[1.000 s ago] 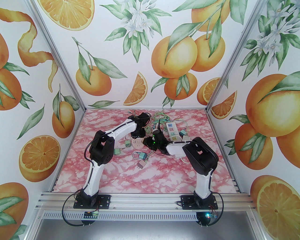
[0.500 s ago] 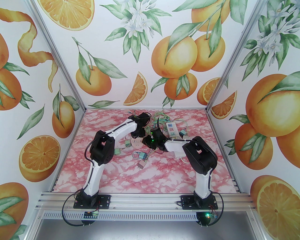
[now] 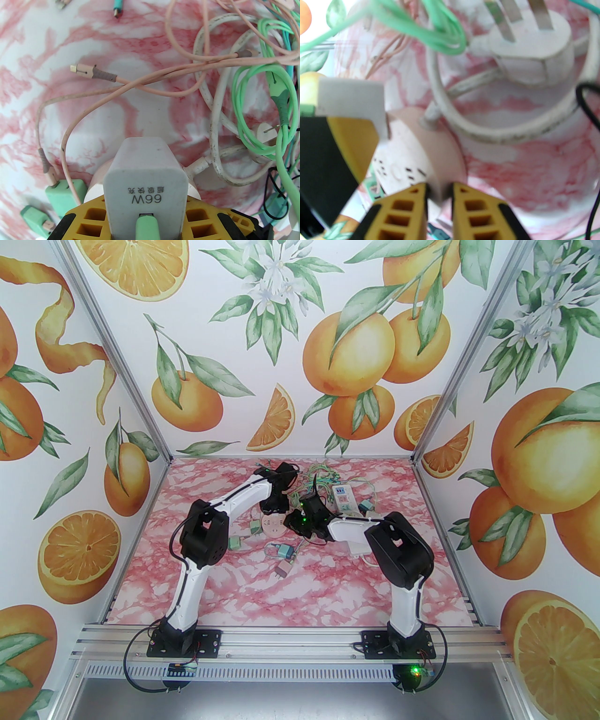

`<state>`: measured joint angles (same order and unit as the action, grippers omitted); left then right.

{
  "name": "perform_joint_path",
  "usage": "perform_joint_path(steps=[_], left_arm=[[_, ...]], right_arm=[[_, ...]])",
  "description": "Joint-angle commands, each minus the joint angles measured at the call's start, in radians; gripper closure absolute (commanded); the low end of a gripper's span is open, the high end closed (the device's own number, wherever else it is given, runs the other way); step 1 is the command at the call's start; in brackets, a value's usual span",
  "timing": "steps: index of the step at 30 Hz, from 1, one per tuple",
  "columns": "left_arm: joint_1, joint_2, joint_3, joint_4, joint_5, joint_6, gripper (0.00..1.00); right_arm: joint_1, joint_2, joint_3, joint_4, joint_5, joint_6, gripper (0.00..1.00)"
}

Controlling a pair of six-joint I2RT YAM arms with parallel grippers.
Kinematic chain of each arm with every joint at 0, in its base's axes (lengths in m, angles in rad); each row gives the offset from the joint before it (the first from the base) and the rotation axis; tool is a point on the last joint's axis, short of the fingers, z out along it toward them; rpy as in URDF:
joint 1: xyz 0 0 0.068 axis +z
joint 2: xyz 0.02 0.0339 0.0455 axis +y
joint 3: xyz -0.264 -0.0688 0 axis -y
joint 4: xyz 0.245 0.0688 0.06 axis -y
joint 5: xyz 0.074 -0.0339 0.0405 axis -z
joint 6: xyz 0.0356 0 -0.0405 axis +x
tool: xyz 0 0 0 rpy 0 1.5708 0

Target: Pull the plug off the socket

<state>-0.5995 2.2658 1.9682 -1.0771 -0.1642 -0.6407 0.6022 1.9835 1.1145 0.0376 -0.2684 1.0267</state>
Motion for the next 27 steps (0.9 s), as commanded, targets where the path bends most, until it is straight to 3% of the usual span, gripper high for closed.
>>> perform_joint_path(steps=[1, 6, 14, 27], left_arm=[[-0.054, 0.002, 0.064, -0.04, 0.048, 0.011, 0.96], [-0.045, -0.002, 0.063, -0.039, 0.071, 0.002, 0.96], [0.038, -0.066, -0.053, 0.088, 0.237, -0.061, 0.96], [-0.05, -0.032, 0.01, 0.011, 0.088, -0.009, 0.97]], right_arm=[[0.022, 0.133, -0.048, -0.256, 0.071, -0.027, 0.8], [0.024, 0.139, -0.043, -0.265, 0.071, -0.029, 0.8], [0.025, 0.132, -0.059, -0.262, 0.072, -0.024, 0.81], [0.027, 0.138, -0.046, -0.275, 0.067, -0.031, 0.81]])
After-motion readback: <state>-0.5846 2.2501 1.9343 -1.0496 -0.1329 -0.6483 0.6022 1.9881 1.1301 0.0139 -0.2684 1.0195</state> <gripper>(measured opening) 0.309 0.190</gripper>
